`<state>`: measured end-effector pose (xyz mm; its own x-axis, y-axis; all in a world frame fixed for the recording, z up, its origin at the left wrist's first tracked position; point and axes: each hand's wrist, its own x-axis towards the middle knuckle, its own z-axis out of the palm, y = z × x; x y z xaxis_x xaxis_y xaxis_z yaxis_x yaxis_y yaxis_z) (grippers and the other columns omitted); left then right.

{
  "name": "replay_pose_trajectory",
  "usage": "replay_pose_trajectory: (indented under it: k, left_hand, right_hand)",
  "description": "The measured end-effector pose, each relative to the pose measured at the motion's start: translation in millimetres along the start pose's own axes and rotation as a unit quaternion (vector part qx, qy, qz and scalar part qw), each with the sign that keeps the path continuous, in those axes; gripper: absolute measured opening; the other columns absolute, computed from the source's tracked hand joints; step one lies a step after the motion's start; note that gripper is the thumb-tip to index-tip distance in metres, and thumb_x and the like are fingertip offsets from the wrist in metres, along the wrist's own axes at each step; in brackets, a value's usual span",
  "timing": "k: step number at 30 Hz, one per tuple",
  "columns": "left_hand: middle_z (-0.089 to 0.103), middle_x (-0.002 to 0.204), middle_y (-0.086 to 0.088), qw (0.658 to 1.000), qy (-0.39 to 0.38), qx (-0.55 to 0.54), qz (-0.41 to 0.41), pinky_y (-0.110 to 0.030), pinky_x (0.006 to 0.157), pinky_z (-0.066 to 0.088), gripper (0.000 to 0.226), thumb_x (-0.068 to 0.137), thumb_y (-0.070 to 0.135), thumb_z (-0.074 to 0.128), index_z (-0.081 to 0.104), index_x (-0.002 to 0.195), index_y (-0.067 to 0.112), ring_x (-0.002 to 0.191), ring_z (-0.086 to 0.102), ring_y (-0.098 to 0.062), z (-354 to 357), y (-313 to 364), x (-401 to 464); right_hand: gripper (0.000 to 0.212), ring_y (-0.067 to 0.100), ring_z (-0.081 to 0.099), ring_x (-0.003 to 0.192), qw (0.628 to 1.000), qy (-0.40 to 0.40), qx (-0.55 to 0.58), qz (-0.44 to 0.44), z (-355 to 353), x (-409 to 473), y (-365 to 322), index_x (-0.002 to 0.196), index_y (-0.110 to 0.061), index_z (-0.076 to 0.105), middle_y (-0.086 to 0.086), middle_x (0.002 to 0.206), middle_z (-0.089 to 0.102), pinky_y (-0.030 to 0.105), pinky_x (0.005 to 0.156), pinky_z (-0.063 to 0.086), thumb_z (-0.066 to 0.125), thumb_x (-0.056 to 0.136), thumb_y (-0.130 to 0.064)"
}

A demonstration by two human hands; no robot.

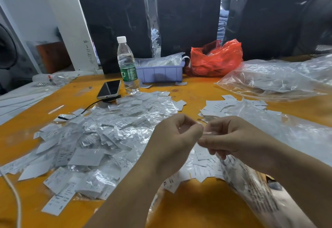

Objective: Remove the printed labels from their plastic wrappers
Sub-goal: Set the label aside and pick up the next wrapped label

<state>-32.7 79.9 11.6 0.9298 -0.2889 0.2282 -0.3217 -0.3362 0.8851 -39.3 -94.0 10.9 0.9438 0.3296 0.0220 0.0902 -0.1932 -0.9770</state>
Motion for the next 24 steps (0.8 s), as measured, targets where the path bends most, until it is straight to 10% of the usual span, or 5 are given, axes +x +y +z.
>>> replay_pose_trajectory:
  k: [9,24]
  left_hand:
    - [0.06,0.064,-0.004,0.998,-0.004,-0.057,0.007,-0.018,0.05,0.044,0.017,0.09,0.022,0.066,0.068,0.076,0.013,0.054,0.053,-0.009,1.4,-4.4,1.6]
    - [0.07,0.098,-0.013,0.963,0.101,-0.244,-0.058,-0.028,0.061,0.057,0.043,0.087,-0.009,0.058,0.055,0.111,0.027,0.078,0.071,-0.02,-5.3,-5.1,7.2]
  right_hand:
    - [0.024,0.015,0.042,0.048,0.979,0.156,0.123,-0.047,-5.1,2.4,-1.8,0.073,-0.008,0.066,0.005,0.056,0.048,0.024,0.047,0.039,0.075,0.063,-0.029]
    - [0.024,0.013,0.046,0.047,0.992,0.099,0.065,-0.053,3.0,-0.2,0.7,0.081,-0.004,0.07,0.006,0.057,0.057,0.02,0.044,0.04,0.073,0.068,-0.023]
